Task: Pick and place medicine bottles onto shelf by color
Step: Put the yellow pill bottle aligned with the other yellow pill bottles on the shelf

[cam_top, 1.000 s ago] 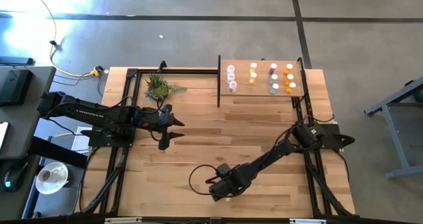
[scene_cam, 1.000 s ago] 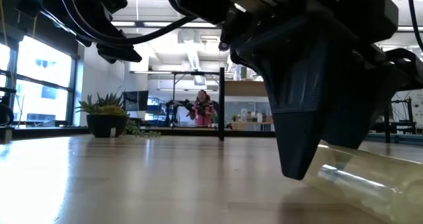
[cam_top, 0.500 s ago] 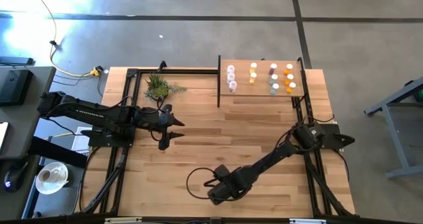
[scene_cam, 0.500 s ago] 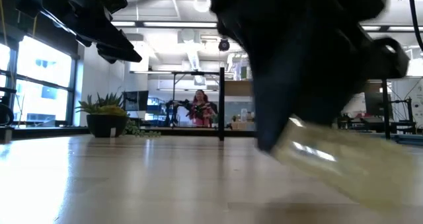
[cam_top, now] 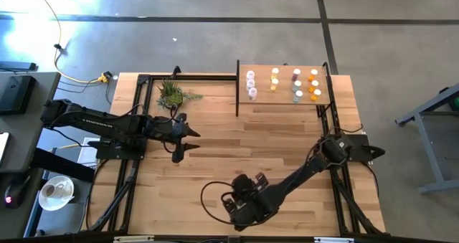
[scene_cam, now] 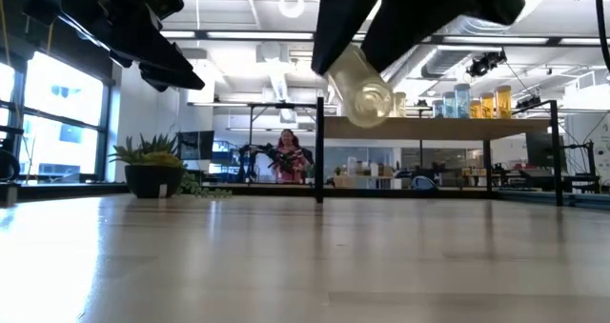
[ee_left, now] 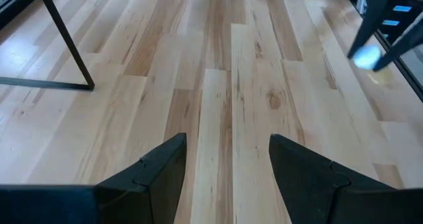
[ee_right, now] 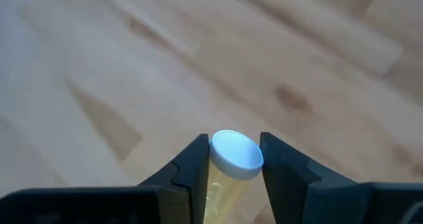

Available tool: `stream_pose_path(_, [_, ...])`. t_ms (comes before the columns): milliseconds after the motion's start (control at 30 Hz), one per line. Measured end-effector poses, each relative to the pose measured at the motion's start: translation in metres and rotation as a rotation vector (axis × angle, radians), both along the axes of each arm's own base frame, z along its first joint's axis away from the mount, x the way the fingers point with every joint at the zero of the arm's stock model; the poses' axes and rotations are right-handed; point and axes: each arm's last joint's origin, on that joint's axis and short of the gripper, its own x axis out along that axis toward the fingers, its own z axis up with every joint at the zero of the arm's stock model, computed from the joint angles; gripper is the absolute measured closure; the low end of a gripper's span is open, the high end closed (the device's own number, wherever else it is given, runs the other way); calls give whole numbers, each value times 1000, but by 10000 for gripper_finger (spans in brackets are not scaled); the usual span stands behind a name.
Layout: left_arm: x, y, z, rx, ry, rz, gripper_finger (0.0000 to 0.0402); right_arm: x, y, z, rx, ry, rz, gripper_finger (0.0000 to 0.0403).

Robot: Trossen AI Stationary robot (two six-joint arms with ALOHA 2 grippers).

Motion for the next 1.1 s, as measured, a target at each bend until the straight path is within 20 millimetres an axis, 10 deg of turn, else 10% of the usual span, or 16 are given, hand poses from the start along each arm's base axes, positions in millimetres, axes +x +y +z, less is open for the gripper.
stream_pose_path(1100, [1, 0, 2, 73, -13, -41, 195, -25, -64, 45, -571, 39, -131, 297])
